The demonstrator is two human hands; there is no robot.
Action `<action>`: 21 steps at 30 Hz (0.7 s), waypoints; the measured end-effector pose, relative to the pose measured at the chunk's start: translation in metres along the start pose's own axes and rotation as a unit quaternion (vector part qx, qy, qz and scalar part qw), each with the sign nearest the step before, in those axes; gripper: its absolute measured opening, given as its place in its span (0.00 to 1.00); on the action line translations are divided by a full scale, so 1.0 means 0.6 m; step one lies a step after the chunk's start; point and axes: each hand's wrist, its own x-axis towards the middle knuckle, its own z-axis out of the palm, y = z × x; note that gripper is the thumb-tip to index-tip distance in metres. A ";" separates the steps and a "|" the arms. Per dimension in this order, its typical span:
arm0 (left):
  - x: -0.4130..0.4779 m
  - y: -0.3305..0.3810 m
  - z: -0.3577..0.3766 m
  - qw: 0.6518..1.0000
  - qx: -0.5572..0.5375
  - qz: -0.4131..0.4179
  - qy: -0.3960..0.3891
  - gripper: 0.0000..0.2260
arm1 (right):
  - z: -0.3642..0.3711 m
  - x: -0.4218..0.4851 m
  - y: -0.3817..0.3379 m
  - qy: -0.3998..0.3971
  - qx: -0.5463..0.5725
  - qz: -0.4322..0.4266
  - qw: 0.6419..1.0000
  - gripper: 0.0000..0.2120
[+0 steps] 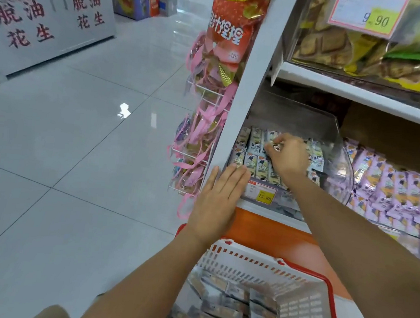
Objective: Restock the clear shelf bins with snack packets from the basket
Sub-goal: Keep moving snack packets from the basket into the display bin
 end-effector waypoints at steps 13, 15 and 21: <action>-0.004 0.010 -0.020 0.998 -0.013 -0.013 -0.055 0.40 | -0.046 -0.054 -0.005 -0.035 0.130 -0.038 0.990 0.08; -0.005 0.015 -0.032 0.998 -0.021 -0.019 -0.064 0.39 | -0.071 -0.086 -0.023 -0.037 0.195 -0.047 0.979 0.05; -0.077 0.011 -0.037 0.993 -0.059 -0.060 -0.087 0.39 | -0.098 -0.210 -0.060 -0.110 0.301 -0.089 0.943 0.05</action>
